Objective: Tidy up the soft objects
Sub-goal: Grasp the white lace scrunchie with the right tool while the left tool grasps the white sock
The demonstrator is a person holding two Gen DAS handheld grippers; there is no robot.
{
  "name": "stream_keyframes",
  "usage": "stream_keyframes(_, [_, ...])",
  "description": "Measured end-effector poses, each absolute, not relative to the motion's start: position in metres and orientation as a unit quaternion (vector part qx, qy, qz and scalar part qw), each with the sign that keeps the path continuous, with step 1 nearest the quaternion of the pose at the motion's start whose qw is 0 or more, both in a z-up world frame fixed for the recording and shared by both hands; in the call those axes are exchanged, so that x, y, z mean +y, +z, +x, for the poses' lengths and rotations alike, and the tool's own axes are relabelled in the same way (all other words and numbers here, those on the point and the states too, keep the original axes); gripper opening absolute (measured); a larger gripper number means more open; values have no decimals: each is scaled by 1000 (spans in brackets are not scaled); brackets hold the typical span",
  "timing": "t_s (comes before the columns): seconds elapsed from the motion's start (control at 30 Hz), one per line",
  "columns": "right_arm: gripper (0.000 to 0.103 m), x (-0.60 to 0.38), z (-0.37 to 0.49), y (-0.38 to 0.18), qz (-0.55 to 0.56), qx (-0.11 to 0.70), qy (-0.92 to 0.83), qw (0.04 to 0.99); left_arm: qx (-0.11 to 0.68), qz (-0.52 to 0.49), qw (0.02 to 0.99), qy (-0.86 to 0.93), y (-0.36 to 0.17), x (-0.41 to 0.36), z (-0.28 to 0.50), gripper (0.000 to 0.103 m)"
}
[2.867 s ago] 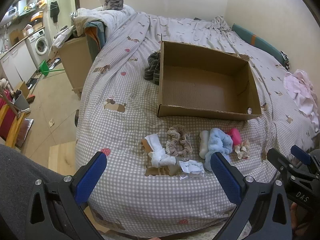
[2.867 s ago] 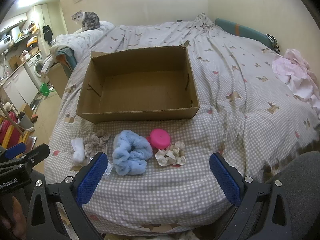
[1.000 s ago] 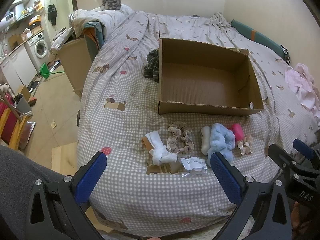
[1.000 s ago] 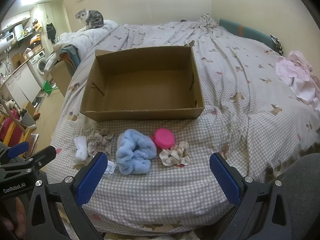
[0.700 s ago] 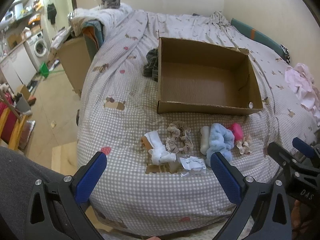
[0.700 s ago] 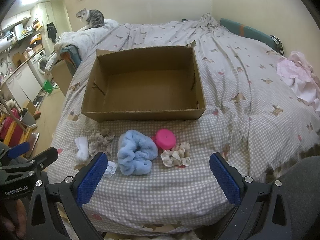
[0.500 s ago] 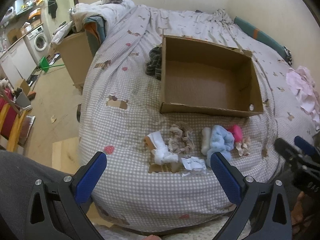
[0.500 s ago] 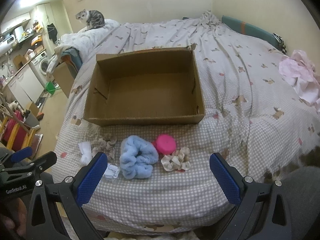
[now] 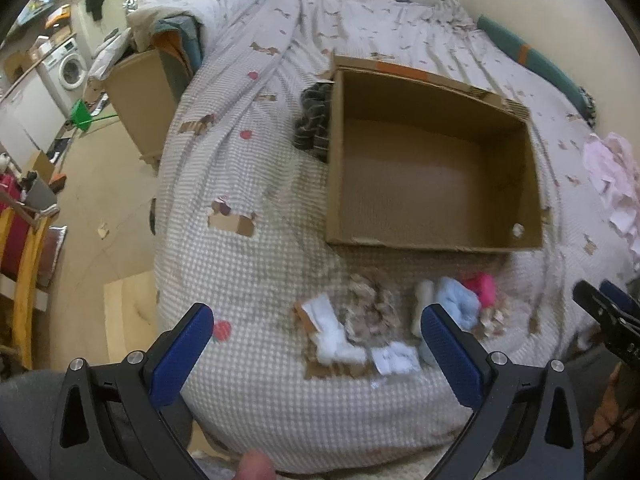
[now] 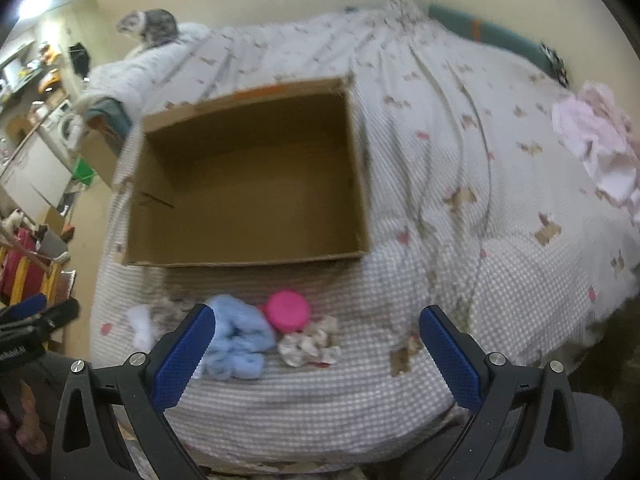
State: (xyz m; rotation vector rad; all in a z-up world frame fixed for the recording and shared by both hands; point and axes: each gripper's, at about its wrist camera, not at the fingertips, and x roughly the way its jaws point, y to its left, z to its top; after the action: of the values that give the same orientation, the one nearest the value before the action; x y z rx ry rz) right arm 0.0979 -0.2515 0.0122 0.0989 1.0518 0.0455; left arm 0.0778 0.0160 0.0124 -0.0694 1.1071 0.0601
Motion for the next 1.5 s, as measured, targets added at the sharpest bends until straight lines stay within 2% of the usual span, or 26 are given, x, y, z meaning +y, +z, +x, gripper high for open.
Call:
stream_keyframes(0.17, [101,-282,119,-22,108,554,11,826,551,-46,831,55,-20,33,88,103])
stream_keyframes(0.23, [85,-287,124,-39,129,577,13,806,582,-89,807,52,-35,42,91,103])
stream_keyframes(0.27, [81,-288,127,-48,132,590,16,796,587,-103,801,49,-38,45,91,103])
stream_keyframes(0.33, [67,-284,132,-66,129,610,19,781,591,-108,797,56,-41,48,92,103])
stream_keyframes(0.4, [58,-279,135,-83,127,628,19,768,588,-99,800,61,-38,47,93,103])
stream_keyframes(0.53, [57,-268,139,-101,135,650,33,747,595,-107,794,69,-42,52,94,103])
stream_keyframes(0.77, [57,-236,148,-119,73,663,27,745,598,-114,790,81,-47,60,97,103])
stream_keyframes(0.8, [54,-232,148,-121,65,665,29,744,596,-114,790,85,-47,62,98,103])
stream_keyframes(0.83, [39,-228,148,-122,58,663,31,745,595,-118,790,89,-47,67,100,103])
stream_keyframes(0.93, [19,-222,145,-118,60,657,44,750,587,-152,790,93,-47,81,100,103])
stream_keyframes(1.0, [18,-221,140,-111,66,649,51,756,588,-157,788,97,-49,84,101,102])
stream_keyframes(1.2, [18,-232,115,-79,116,615,82,776,624,-175,760,47,-73,68,106,80])
stream_keyframes(1.33, [18,-243,109,-68,139,590,87,791,652,-174,738,12,-92,45,110,58])
stream_keyframes(1.37, [18,-246,109,-68,142,586,87,793,657,-171,735,9,-95,41,111,55])
stream_keyframes(1.5, [18,-252,117,-68,158,587,91,789,672,-158,723,15,-107,28,115,55])
